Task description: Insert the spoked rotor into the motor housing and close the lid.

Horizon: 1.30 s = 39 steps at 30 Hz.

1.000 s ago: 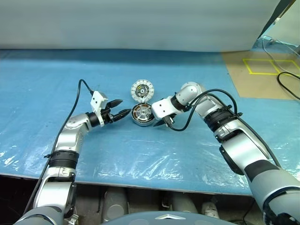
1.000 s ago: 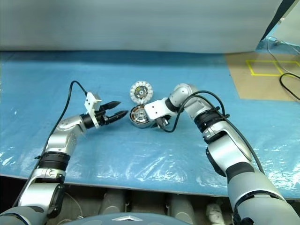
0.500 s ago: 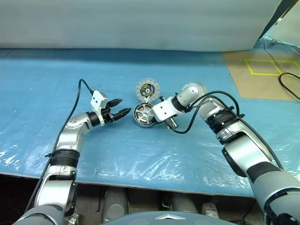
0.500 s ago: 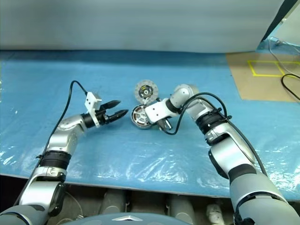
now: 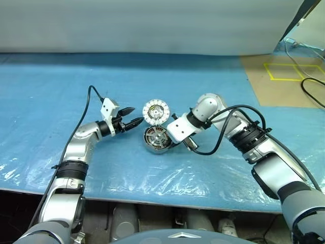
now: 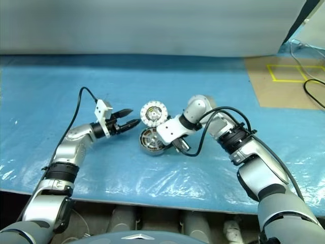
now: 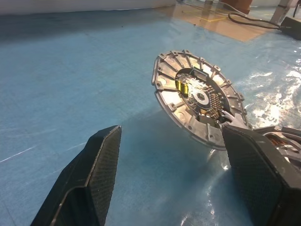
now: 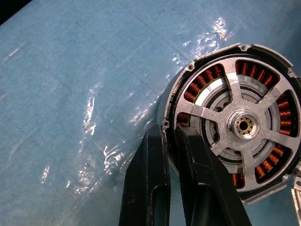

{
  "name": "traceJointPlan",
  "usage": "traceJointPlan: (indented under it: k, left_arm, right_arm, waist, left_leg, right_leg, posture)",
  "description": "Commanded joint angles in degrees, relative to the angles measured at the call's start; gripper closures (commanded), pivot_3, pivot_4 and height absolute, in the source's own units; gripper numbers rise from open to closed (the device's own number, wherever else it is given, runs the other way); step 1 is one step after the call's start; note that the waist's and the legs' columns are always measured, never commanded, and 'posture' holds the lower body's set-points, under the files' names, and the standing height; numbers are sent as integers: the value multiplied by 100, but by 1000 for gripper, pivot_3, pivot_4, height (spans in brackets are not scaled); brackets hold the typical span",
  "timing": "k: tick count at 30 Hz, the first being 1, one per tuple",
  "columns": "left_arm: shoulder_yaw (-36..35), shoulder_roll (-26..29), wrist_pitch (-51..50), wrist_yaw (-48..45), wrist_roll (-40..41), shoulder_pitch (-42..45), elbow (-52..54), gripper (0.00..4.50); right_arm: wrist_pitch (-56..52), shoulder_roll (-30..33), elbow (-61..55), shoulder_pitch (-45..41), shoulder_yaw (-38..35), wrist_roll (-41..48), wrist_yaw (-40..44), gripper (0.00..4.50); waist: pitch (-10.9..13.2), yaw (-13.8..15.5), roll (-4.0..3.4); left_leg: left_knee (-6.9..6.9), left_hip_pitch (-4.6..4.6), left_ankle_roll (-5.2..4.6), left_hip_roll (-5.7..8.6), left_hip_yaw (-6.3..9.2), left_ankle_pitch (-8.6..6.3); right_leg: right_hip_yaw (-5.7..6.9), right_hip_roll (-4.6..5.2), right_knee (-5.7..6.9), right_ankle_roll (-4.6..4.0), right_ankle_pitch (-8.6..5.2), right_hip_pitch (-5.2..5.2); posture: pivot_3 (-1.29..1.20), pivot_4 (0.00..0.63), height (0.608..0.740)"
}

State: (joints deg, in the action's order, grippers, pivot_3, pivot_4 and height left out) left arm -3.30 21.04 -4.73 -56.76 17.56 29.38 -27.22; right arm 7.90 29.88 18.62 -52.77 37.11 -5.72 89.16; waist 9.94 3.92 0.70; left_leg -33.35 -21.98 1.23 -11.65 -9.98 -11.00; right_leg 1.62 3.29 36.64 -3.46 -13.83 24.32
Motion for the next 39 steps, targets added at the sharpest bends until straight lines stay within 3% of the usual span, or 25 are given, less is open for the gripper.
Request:
traceJointPlan:
  k: [1,4,9,16,21,30,33,39]
  left_arm:
    - [-26,80,62,-18,21,83,180,891]
    - [-34,111,50,-27,30,59,206,891]
    - [-37,120,32,-27,54,49,219,891]
    - [-27,225,-267,-254,177,8,219,891]
    - [-63,269,-53,-274,76,233,-165,891]
    - [-262,482,78,-333,55,869,-1050,891]
    - [-229,414,112,-454,44,1089,-1581,1477]
    - [-334,43,187,-599,37,1859,-2954,3449]
  right_arm:
    - [-63,14,-119,-2,-81,128,289,4491]
    - [41,-54,-67,13,-120,131,197,4491]
    - [-151,-42,-178,-102,-192,275,325,3015]
    - [-506,40,-515,-561,-464,881,334,3015]
    - [-1475,100,-860,-770,-1054,1558,239,3015]
    - [-3752,664,-2500,579,-2412,2377,-1170,3015]
    - [-4382,719,-3132,1181,-2776,2588,-1776,2990]
    - [-5267,612,-3891,1974,-3341,2982,-2832,2990]
  waist:
    - [0,2,0]
    - [0,1,0]
    - [0,0,0]
    - [0,-3,0]
    - [0,8,0]
    - [0,146,3]
    - [0,143,3]
    - [1,191,3]
  left_leg:
    - [0,0,0,0,0,0]
    - [0,0,0,0,0,0]
    - [0,0,0,0,0,0]
    - [0,2,0,-1,1,0]
    - [0,2,0,0,1,0]
    - [5,2,19,7,0,10]
    - [10,5,26,8,2,12]
    - [7,6,46,14,8,3]
  right_leg:
    - [0,0,0,0,0,0]
    - [0,0,0,0,0,0]
    - [0,0,0,0,0,0]
    - [-1,-1,3,0,0,0]
    - [-1,0,2,0,0,0]
    - [-3,-1,-2,2,1,-4]
    - [-4,-1,-4,11,6,-3]
    - [-5,1,-11,17,8,-8]
  posture:
    - [0,150,740]
    - [0,150,740]
    - [0,150,740]
    - [0,150,740]
    - [0,150,740]
    - [0,150,740]
    - [0,150,740]
    - [0,150,740]
